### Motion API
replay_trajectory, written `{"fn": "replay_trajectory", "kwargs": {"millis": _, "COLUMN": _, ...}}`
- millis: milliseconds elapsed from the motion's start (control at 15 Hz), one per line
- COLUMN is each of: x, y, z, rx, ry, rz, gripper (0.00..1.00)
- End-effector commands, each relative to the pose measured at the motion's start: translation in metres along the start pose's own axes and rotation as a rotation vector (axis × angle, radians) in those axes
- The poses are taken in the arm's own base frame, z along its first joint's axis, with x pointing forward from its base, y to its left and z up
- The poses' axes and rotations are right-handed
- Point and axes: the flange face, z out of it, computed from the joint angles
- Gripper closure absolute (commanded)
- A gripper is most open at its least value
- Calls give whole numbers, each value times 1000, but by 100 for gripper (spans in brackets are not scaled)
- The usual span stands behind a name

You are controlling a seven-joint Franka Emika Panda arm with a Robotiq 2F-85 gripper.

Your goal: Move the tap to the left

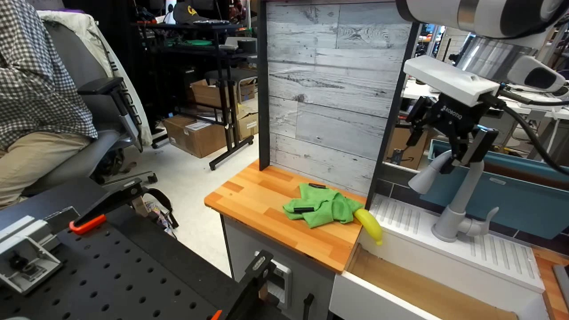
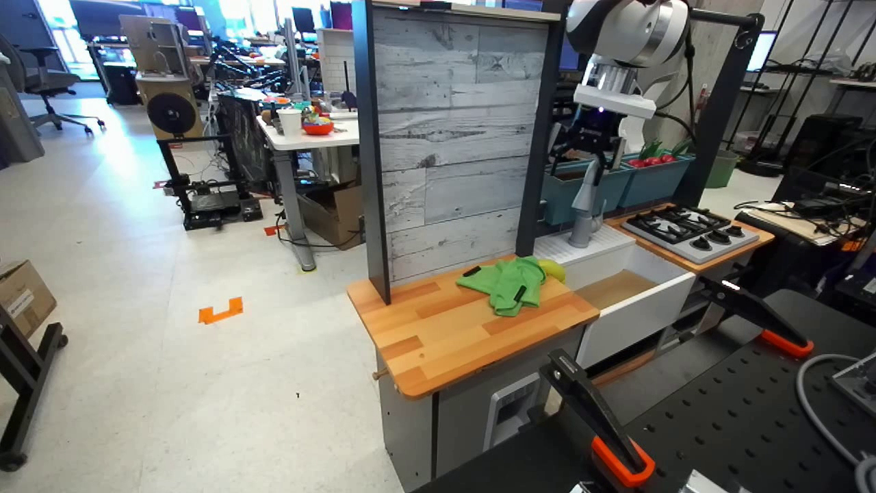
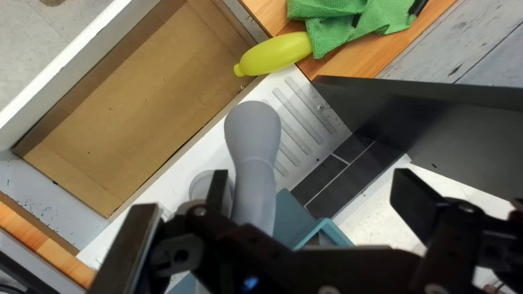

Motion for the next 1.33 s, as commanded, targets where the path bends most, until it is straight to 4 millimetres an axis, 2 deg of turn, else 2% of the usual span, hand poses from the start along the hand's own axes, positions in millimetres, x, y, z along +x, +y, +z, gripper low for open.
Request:
{"fn": "replay_trajectory", "kwargs": {"millis": 0, "x": 6, "y": 12, "z": -14, "rx": 24, "ry": 35, "rz": -49, "gripper": 0}}
{"fn": "replay_trajectory", "kwargs": {"millis": 600, "x": 13, "y": 57, "z": -48, "rx": 6, "ry": 111, "rz": -120, "gripper": 0}}
{"fn": "replay_trajectory", "kwargs": {"millis": 933, "x": 4, "y": 83, "z": -73, "rx": -8, "ry": 158, "rz": -152, "gripper": 0}}
{"fn": "replay_trajectory", "kwargs": {"millis": 1000, "x": 2, "y": 86, "z": -75, "rx": -21, "ry": 168, "rz": -164, "gripper": 0}}
{"fn": "replay_trajectory", "kwargs": {"millis": 1067, "x": 14, "y": 78, "z": -63, "rx": -9, "ry": 155, "rz": -135, "gripper": 0}}
{"fn": "replay_trajectory", "kwargs": {"millis": 1267, "x": 13, "y": 79, "z": -64, "rx": -11, "ry": 154, "rz": -135, "gripper": 0}}
